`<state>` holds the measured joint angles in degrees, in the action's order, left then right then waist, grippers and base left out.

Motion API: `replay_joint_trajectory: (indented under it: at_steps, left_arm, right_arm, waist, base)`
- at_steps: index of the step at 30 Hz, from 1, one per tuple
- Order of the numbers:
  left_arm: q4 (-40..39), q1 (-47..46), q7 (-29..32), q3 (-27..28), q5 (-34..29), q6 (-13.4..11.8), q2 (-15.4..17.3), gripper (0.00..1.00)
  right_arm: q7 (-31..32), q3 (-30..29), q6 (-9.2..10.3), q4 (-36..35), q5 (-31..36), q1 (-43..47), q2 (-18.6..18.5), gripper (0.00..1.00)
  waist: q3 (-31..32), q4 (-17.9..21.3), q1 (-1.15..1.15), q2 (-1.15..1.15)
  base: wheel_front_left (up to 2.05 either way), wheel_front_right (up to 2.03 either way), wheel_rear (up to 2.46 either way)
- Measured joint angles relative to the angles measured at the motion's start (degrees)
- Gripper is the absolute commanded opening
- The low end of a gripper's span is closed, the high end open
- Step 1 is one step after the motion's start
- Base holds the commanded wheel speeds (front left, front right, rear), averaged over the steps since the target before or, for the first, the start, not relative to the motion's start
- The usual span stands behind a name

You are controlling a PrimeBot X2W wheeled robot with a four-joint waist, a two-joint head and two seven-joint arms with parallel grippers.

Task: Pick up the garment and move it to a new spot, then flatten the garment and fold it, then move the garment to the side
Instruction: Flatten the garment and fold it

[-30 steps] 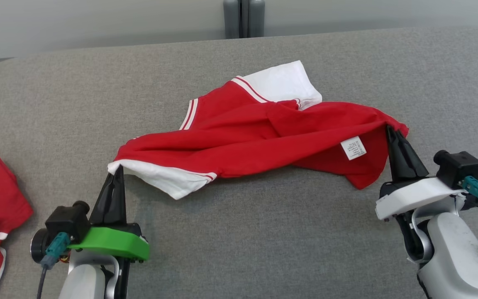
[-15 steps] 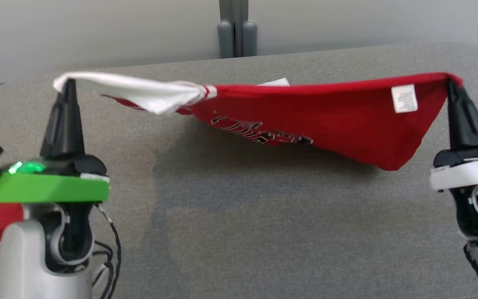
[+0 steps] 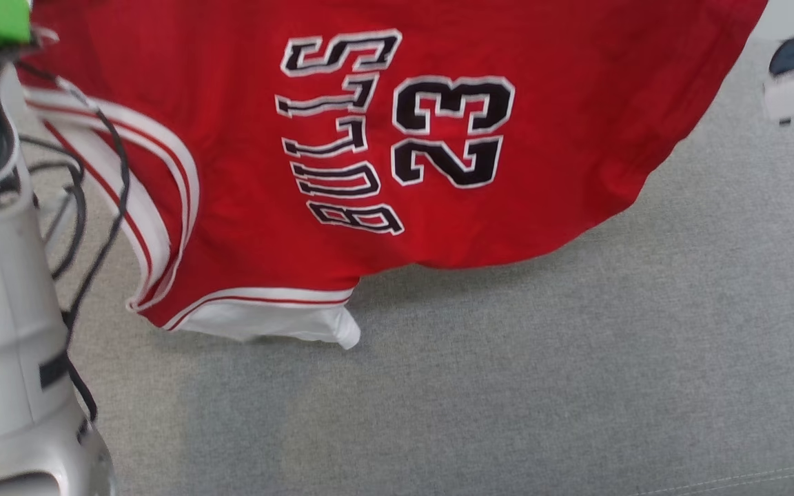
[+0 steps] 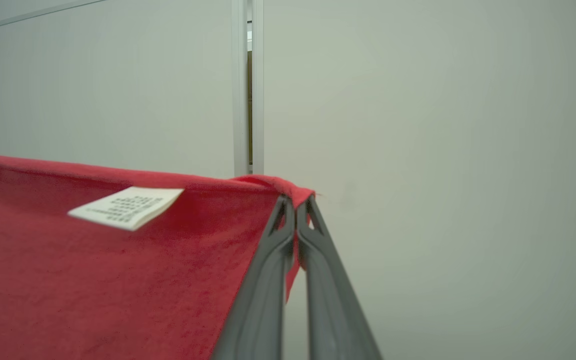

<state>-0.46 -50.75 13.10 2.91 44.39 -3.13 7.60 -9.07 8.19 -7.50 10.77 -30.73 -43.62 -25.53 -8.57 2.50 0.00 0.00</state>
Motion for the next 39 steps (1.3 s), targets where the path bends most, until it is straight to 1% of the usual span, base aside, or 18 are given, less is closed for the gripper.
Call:
replay_joint_trajectory:
  at_steps: [2, 5, 7, 11, 15, 17, 19, 23, 27, 30, 35, 39]
  left_arm:
    - [5.3, -6.9, -0.2, -1.1, -2.1, 0.2, 1.3, 0.0]
    - [13.2, -16.2, -1.4, -2.8, -4.1, 0.7, 2.0, 0.0]
    - [18.3, -21.8, -3.0, -4.2, -5.8, 1.8, 2.1, 0.0]
    - [28.1, -32.7, -9.0, -6.3, -9.1, 4.3, 2.1, 0.0]
    - [35.0, -42.4, -17.6, -7.4, -11.8, 6.3, 2.1, 0.0]
    - [37.8, -45.4, -21.2, -7.2, -11.6, 7.5, 1.3, 0.0]
    - [40.3, -46.4, -24.2, -7.5, -11.1, 8.7, 0.5, 0.0]
    - [43.2, -45.2, -26.9, -7.6, -9.4, 10.1, 0.3, 0.0]
    - [43.2, -38.8, -27.8, -8.3, -6.3, 10.4, 0.4, 0.0]
    - [39.0, -31.9, -28.1, -11.0, -2.4, 10.5, 1.0, 0.0]
    - [29.7, -15.2, -28.1, -14.7, 4.5, 10.5, 5.2, 0.0]
    - [23.1, -1.2, -28.1, -16.0, 8.3, 10.5, 8.2, 0.0]
  right_arm:
    - [1.1, 1.9, 0.0, 3.5, 0.4, -6.3, -0.2, 0.0]
    - [2.0, 4.3, 0.0, 9.8, 2.0, -15.1, 0.1, 0.0]
    - [1.7, 5.5, 0.0, 13.9, 3.0, -20.5, 0.5, 0.0]
    - [-0.9, 7.6, 0.0, 21.8, 6.1, -31.6, 1.4, 0.0]
    - [-4.5, 8.3, -0.01, 27.9, 10.9, -41.7, 1.9, 0.0]
    - [-5.4, 8.1, -0.01, 29.7, 13.1, -45.0, 2.0, 0.0]
    - [-5.8, 8.1, 0.0, 30.9, 14.9, -46.6, 2.0, 0.0]
    - [-5.9, 7.5, -0.01, 30.3, 16.8, -46.6, 2.0, 0.0]
    - [-5.9, 6.3, -0.01, 30.0, 17.7, -41.4, 1.7, 0.0]
    - [-5.9, 5.3, -0.01, 29.2, 17.6, -36.7, 1.6, 0.0]
    - [-6.0, 3.0, -0.03, 24.2, 16.1, -25.6, 1.4, 0.0]
    - [-6.0, 0.1, -0.04, 19.3, 14.0, -14.7, 1.4, 0.0]
  waist:
    - [-1.8, 0.0, 0.0, 0.0]
    - [-5.0, -0.2, 0.0, 0.0]
    - [-7.4, -0.4, 0.0, 0.0]
    - [-12.8, -0.9, 0.0, 0.0]
    - [-18.4, -1.4, 0.01, 0.0]
    - [-20.8, -1.6, 0.0, 0.0]
    - [-23.3, -2.0, 0.01, 0.0]
    - [-27.2, -2.9, 0.01, 0.0]
    - [-29.6, -4.7, 0.01, 0.0]
    - [-30.1, -6.2, 0.0, 0.0]
    - [-27.9, -7.4, 0.0, 0.0]
    - [-25.0, -7.7, 0.0, 0.0]
  base:
    - [0.0, 0.0, 0.0]
    - [0.0, 0.0, 0.0]
    - [0.0, 0.0, 0.0]
    - [0.0, 0.0, 0.0]
    - [0.0, 0.0, 0.0]
    - [0.0, 0.0, 0.0]
    - [0.0, 0.0, 0.0]
    - [0.0, 0.0, 0.0]
    - [0.0, 0.0, 0.0]
    - [0.0, 0.0, 0.0]
    - [0.0, 0.0, 0.0]
    - [0.0, 0.0, 0.0]
